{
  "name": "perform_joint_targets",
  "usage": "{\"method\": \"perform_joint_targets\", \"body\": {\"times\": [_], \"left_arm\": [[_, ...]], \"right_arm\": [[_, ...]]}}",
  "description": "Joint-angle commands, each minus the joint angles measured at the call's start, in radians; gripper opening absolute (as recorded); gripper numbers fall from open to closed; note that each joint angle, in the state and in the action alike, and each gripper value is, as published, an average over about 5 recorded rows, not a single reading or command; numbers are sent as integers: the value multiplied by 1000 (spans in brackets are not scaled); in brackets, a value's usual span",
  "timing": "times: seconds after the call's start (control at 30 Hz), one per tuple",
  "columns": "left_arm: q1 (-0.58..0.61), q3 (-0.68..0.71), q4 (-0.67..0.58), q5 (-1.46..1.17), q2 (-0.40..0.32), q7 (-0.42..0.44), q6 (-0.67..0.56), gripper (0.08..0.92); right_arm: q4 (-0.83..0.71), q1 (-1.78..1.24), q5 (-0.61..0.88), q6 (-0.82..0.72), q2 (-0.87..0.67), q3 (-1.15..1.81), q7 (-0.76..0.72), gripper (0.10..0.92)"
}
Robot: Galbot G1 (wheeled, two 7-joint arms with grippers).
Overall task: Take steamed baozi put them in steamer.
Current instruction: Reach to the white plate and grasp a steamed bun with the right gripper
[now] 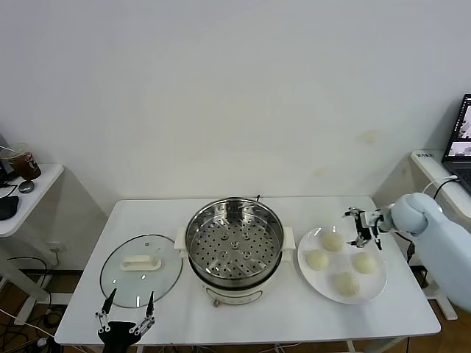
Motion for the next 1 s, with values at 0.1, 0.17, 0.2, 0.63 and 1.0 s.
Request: {"method": "perform_joint_targets", "body": {"times": [0.1,0.17,0.2,0.63,1.0], "left_arm": [[-1,-7,2,10,-2,0,-2,823],[-2,-9,2,10,-2,1,-2,823],[-2,-10,3,10,-2,1,-2,823],[-5,-28,6,8,-1,1,-6,823],[-7,-31,8,8,-4,-1,-7,823]], "right_arm": [[-139,124,-1,-19,79,-150,-45,823],[-148,122,-7,-27,93,-152,-37,823],[-153,121,-11,-30,100,-154,-34,823],[-226,118,-66,-44,167,-159,-6,809],[-230,104,-63,-60,176,-162,1,670]]}}
